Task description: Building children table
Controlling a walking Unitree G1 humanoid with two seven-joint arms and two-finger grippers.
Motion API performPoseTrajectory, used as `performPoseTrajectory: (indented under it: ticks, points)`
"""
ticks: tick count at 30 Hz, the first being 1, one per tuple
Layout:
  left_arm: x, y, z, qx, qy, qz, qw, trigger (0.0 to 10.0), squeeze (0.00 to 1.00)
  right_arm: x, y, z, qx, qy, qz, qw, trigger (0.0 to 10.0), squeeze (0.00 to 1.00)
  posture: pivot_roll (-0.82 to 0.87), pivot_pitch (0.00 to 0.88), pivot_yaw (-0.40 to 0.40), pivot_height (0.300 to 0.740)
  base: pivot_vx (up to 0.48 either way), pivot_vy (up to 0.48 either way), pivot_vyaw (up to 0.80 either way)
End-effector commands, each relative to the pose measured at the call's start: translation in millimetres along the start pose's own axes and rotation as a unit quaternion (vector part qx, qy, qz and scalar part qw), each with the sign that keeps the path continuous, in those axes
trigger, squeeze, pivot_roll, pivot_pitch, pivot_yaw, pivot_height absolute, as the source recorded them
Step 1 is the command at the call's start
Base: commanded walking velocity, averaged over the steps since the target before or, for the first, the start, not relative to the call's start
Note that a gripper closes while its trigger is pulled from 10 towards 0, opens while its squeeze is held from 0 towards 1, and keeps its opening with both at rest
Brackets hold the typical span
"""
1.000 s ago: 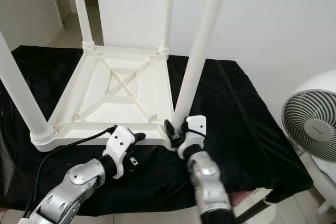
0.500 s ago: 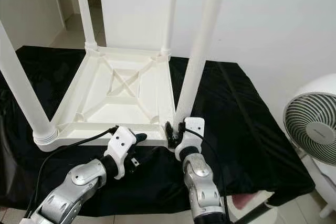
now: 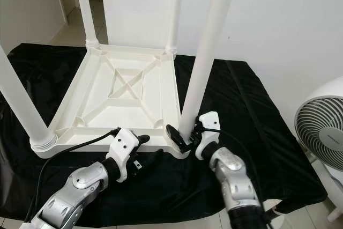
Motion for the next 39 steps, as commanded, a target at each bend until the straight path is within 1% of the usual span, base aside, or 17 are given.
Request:
performPoseTrajectory:
  ticks: [1, 4, 5, 6, 7, 10, 19, 23, 25, 27, 28, 29, 31, 34, 35, 38, 39]
  points:
    - [4.9, -1, -0.2, -0.002, -0.034, -0.005, 0.999, 10.0, 0.00, -1.1, -6, -1.3, -0.018, 0.035, 0.010, 0.999, 10.0, 0.00, 0.04, 0.000, -0.066, 0.740, 0.000, 0.000, 0.00]
    - [5.0, -1, -0.1, -0.002, -0.034, -0.005, 0.999, 10.0, 0.00, -1.9, -8, -3.8, -0.026, 0.055, 0.018, 0.998, 10.0, 0.00, 0.04, 0.000, -0.066, 0.740, 0.000, 0.000, 0.00]
    - [5.7, -1, 0.2, -0.002, -0.033, -0.005, 0.999, 10.0, 0.00, -2.4, -9, -5.2, -0.030, 0.063, 0.017, 0.997, 0.3, 0.00, 0.04, 0.000, -0.066, 0.740, 0.000, 0.000, 0.00]
    - [5.7, -1, 0.2, -0.002, -0.033, -0.005, 0.999, 10.0, 0.00, -2.4, -9, -5.2, -0.030, 0.063, 0.017, 0.997, 0.3, 0.00, 0.04, 0.000, -0.066, 0.740, 0.000, 0.000, 0.00]
    - [6.3, -1, 0.5, -0.002, -0.033, -0.005, 0.999, 10.0, 0.00, -2.8, -10, -6.4, -0.031, 0.073, 0.019, 0.997, 0.0, 0.00, 0.04, 0.000, -0.069, 0.740, 0.000, 0.000, 0.00]
    - [7.2, -2, 1.9, -0.003, -0.031, -0.004, 1.000, 10.0, 0.00, -2.8, -10, -6.9, -0.031, 0.094, 0.016, 0.995, 0.0, 0.00, 0.05, 0.000, -0.071, 0.740, 0.000, 0.000, 0.00]
    - [7.2, -2, 2.8, -0.003, -0.029, -0.002, 1.000, 10.0, 0.00, 0.7, -14, -3.4, -0.032, 0.088, 0.011, 0.996, 0.0, 0.00, 0.04, 0.000, -0.066, 0.740, 0.000, 0.000, 0.00]
    - [8.8, -1, 2.3, -0.004, -0.033, -0.001, 0.999, 10.0, 0.00, 9.7, -15, -3.3, -0.025, 0.019, 0.004, 1.000, 0.0, 0.00, 0.03, 0.000, -0.062, 0.740, 0.000, 0.000, 0.00]
    - [9.5, -1, 1.8, -0.003, -0.035, 0.000, 0.999, 10.0, 0.00, 11.3, -12, -3.5, -0.003, -0.012, -0.035, 0.999, 0.0, 0.00, 0.03, 0.003, -0.062, 0.740, 0.000, 0.000, 0.00]
    - [9.6, -1, 1.9, -0.003, -0.036, 0.000, 0.999, 10.0, 0.00, 11.3, -11, -3.1, 0.002, -0.028, -0.042, 0.999, 0.0, 0.00, 0.03, 0.007, -0.061, 0.740, 0.000, 0.000, 0.00]
    - [9.8, -1, 2.3, -0.004, -0.036, 0.001, 0.999, 10.0, 0.00, 13.1, -10, -2.5, 0.009, -0.068, -0.053, 0.996, 0.0, 0.00, 0.03, 0.009, -0.060, 0.740, 0.000, 0.000, 0.00]
    - [9.8, -1, 2.3, -0.004, -0.036, 0.001, 0.999, 10.0, 0.00, 13.1, -10, -2.5, 0.009, -0.068, -0.053, 0.996, 0.0, 0.00, 0.03, 0.009, -0.060, 0.740, 0.000, 0.000, 0.00]
    - [10.0, -2, 2.8, -0.006, -0.037, 0.002, 0.999, 10.0, 0.00, 13.8, -9, -1.1, 0.015, -0.116, -0.058, 0.991, 0.0, 0.00, 0.02, 0.014, -0.058, 0.740, 0.000, 0.000, 0.00]
    - [11.1, -2, 2.7, -0.005, -0.038, 0.004, 0.999, 10.0, 0.00, 12.9, -11, 0.5, 0.012, -0.200, -0.066, 0.977, 0.0, 0.00, 0.02, 0.021, -0.059, 0.740, 0.000, 0.000, 0.00]
    - [11.1, -2, 2.7, -0.005, -0.038, 0.004, 0.999, 10.0, 0.00, 12.9, -11, 0.5, 0.012, -0.200, -0.066, 0.977, 0.0, 0.00, 0.02, 0.021, -0.059, 0.740, 0.000, 0.000, 0.00]
    - [11.6, -1, 1.6, -0.004, -0.038, 0.005, 0.999, 10.0, 0.00, 9.0, -13, -0.1, 0.012, -0.281, -0.075, 0.957, 0.0, 0.00, 0.02, 0.024, -0.060, 0.740, 0.000, 0.000, 0.00]
    - [11.6, -1, 1.6, -0.004, -0.038, 0.005, 0.999, 10.0, 0.00, 9.0, -13, -0.1, 0.012, -0.281, -0.075, 0.957, 0.0, 0.00, 0.02, 0.024, -0.060, 0.740, 0.000, 0.000, 0.00]
Point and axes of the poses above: a point about 5 cm out from each wrist's last joint towards the gripper, its own z axis pointing back from the gripper into the wrist, its own y axis along the axis of the wrist's last joint, x = y × z, the point moved 2 cm from there along -z, pointing out of the wrist towards the gripper, and after that the axes turned 3 degrees about -z, right-handed, at the moved point
